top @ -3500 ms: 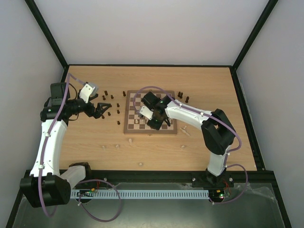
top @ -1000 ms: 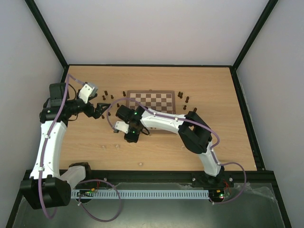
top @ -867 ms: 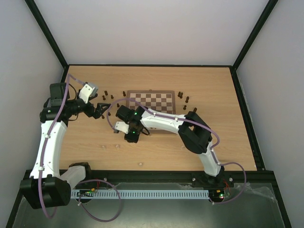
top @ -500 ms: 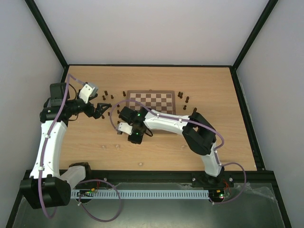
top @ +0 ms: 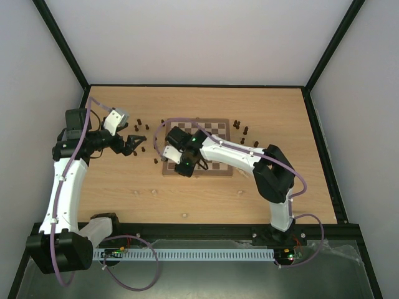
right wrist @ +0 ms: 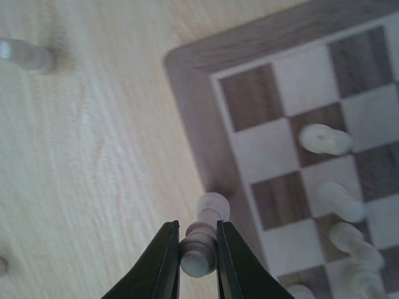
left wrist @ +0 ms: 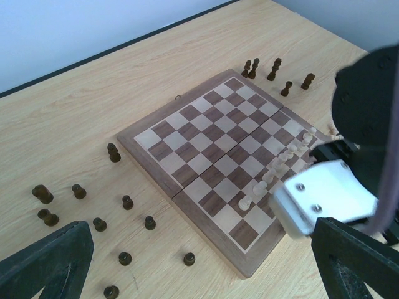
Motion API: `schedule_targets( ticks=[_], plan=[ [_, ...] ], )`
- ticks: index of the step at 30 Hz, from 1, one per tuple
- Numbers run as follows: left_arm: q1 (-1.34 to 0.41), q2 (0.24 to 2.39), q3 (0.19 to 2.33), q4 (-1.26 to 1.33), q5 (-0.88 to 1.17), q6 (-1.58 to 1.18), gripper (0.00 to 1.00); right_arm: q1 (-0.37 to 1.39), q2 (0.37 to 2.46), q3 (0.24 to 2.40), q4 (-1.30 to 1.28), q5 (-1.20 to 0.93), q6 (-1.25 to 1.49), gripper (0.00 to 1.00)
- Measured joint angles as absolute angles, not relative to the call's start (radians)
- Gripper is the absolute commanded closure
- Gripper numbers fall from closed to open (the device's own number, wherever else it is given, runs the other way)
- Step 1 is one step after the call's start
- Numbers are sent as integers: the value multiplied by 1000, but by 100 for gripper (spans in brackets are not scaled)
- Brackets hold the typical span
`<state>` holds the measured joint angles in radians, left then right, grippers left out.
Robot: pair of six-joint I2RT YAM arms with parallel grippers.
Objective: Set up the chess pieces on the board
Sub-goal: Place the chess piece on the chessboard.
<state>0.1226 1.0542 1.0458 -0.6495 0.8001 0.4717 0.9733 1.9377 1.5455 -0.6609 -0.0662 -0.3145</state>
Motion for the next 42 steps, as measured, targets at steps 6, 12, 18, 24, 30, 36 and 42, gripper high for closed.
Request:
schedule_targets(
  ticks=[6,12,18,24,30,36,42],
  plan=[
    [123,1054,1046,-649,800,472,1,904,1938,1553,-665,-54,-316,89],
    [123,1054,1046,-649,800,472,1,871,1938,1554,-669,-50,-324,89],
    [123,1054,1046,-649,800,472,1,860,1938,1554,-669,-50,-330,89],
    [122,1054,1046,-649,800,472,1,849,1938,1553,-668,-49,-331,89],
    [123,1054,1046,-649,801,472,1,844,1938,1535,-668,-46,-332,89],
    [123,1054,1046,-649,801,472,1,842,1938,1513,-664,-44,-332,88],
    [123,1054,1046,-649,801,472,1,838,1936,1507,-653,-48,-332,86]
  ],
)
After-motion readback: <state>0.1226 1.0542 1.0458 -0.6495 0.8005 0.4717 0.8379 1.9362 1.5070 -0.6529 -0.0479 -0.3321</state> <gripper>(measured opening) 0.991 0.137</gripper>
